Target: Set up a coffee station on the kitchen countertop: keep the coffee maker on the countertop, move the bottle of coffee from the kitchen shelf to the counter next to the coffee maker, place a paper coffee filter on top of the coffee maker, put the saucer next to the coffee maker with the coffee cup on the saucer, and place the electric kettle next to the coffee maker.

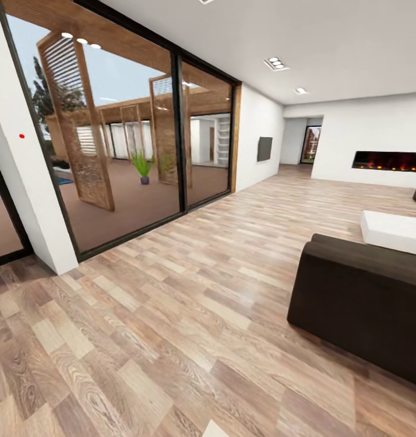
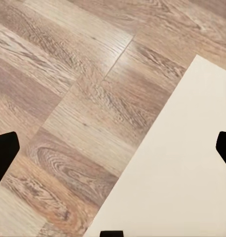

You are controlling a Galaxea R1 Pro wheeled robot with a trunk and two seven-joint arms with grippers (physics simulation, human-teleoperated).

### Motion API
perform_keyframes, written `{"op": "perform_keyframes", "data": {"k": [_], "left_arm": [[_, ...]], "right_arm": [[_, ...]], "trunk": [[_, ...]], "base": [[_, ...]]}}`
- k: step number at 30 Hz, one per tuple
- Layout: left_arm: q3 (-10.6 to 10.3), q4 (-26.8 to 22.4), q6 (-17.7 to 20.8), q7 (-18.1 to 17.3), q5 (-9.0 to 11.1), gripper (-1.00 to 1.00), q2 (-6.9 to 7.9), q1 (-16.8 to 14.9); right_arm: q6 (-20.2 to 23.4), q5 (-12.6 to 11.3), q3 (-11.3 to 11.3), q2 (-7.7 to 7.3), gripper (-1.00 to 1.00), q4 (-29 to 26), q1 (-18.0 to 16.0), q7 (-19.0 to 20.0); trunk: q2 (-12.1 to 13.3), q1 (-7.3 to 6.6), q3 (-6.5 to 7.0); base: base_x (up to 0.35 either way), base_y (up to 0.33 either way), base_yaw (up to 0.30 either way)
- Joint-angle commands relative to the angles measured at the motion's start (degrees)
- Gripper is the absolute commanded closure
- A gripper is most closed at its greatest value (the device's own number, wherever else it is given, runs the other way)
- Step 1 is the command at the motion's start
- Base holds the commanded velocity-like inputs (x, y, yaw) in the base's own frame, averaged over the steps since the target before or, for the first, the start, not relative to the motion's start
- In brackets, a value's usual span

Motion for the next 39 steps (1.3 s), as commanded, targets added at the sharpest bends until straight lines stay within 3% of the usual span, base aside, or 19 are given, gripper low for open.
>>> {"op": "perform_keyframes", "data": {"k": [1,8,39], "left_arm": [[0.0,0.0,-0.2,-0.1,0.0,-1.00,0.03,0.0],[0.0,0.0,-0.2,-0.1,0.0,-1.00,0.07,0.0],[0.1,0.3,-0.2,-0.1,0.0,-1.00,0.07,0.0]], "right_arm": [[-0.2,-0.6,0.1,-0.01,-1.00,0.0,0.0,0.0],[-0.2,-0.6,0.1,0.00,-1.00,0.1,0.0,0.0],[-0.2,-0.6,0.1,0.00,-1.00,0.1,0.0,0.0]], "trunk": [[0.0,0.03,-0.06],[0.0,0.03,-0.06],[0.0,0.03,-0.06]], "base": [[0.205,-0.033,-0.030],[0.062,-0.010,-0.130],[0.001,0.000,-0.263]]}}
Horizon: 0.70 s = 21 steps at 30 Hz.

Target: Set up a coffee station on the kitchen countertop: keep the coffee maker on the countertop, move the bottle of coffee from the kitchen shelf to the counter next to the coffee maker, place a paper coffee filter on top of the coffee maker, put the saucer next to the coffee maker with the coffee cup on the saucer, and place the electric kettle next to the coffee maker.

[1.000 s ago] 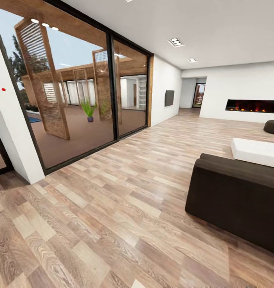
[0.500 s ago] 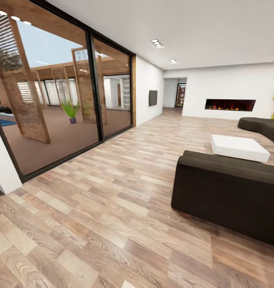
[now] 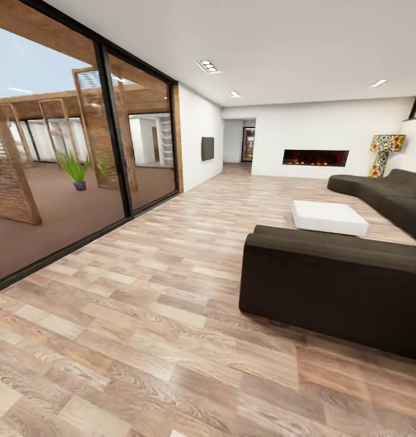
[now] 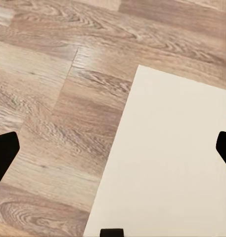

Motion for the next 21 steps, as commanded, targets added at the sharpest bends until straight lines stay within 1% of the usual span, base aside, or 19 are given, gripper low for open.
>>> {"op": "perform_keyframes", "data": {"k": [1,21], "left_arm": [[0.0,0.0,-0.2,-0.1,0.0,-1.00,0.02,0.0],[0.0,0.1,-0.2,-0.1,0.0,-1.00,0.02,0.0]], "right_arm": [[-0.2,-0.6,0.1,-0.01,-1.00,0.0,0.0,0.0],[-0.2,-0.6,0.1,-0.01,-1.00,0.0,0.0,0.0]], "trunk": [[0.0,0.00,-0.06],[0.0,0.00,-0.06]], "base": [[0.000,0.000,-0.266],[0.000,0.000,-0.266]]}}
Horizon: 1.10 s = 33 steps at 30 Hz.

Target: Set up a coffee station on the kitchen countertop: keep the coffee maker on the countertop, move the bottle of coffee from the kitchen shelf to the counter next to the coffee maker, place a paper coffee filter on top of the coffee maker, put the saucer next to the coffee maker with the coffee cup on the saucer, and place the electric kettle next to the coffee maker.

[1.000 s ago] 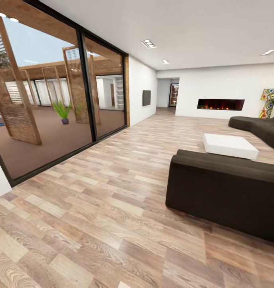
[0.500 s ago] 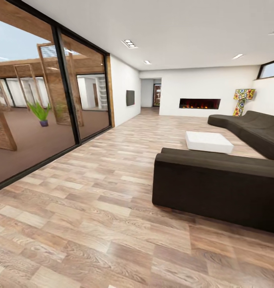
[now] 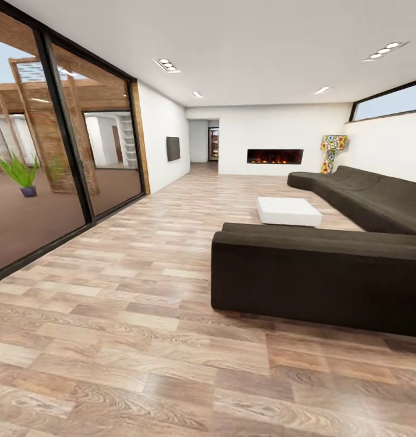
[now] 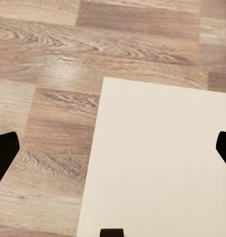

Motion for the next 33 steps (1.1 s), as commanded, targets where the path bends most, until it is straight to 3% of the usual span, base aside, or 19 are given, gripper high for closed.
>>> {"op": "perform_keyframes", "data": {"k": [1,20,33], "left_arm": [[0.0,0.0,-0.2,-0.1,0.0,-1.00,0.02,0.0],[0.0,0.0,-0.2,-0.1,0.0,-1.00,0.02,0.0],[-0.1,0.0,-0.3,-0.1,0.0,-1.00,-0.07,0.0]], "right_arm": [[-0.2,-0.6,0.1,-0.01,-1.00,0.0,0.0,0.0],[-0.2,-0.6,0.1,-0.01,-1.00,0.0,0.0,0.0],[-0.2,-0.6,0.1,-0.01,-1.00,0.0,0.0,0.0]], "trunk": [[0.0,0.00,-0.06],[0.0,0.00,-0.06],[0.0,0.00,-0.06]], "base": [[0.000,0.000,-0.266],[0.013,0.000,-0.266],[0.270,0.000,-0.266]]}}
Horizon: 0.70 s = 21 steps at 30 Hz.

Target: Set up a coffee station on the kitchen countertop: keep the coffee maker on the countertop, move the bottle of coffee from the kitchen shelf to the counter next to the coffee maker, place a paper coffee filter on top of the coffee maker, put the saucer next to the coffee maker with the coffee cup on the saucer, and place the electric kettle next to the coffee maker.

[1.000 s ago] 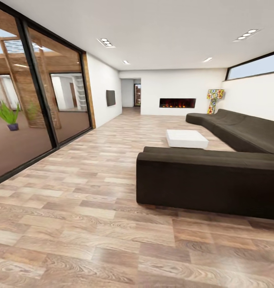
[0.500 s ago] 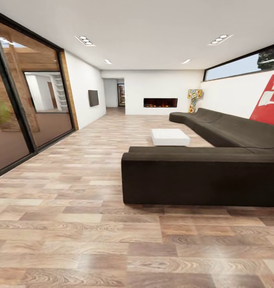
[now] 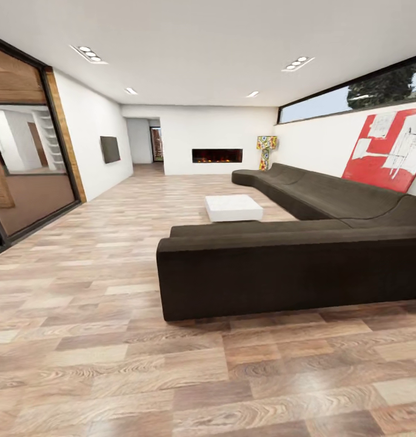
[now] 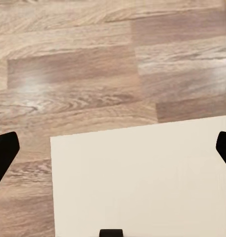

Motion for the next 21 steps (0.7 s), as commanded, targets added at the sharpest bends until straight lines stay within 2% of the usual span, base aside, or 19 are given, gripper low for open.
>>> {"op": "perform_keyframes", "data": {"k": [1,6,12,21], "left_arm": [[0.0,0.0,-0.2,-0.1,0.0,-1.00,0.01,0.0],[0.0,0.0,-0.2,-0.1,0.0,-1.00,0.01,0.0],[0.0,0.0,-0.2,-0.1,0.0,-1.00,0.01,0.0],[0.0,0.0,-0.2,-0.1,0.0,-1.00,0.03,0.0]], "right_arm": [[-0.2,-0.6,0.1,-0.01,-1.00,0.0,0.0,0.0],[-0.2,-0.6,0.1,-0.01,-1.00,0.0,0.0,0.0],[-0.2,-0.6,0.1,-0.01,-1.00,0.0,0.0,0.0],[-0.2,-0.6,0.1,-0.01,-1.00,0.0,0.0,0.0]], "trunk": [[0.0,0.03,-0.06],[0.0,0.03,-0.06],[0.0,0.03,-0.06],[0.0,0.03,-0.06]], "base": [[0.324,0.005,-0.266],[0.325,0.072,-0.266],[0.280,0.182,-0.266],[0.048,0.035,-0.266]]}}
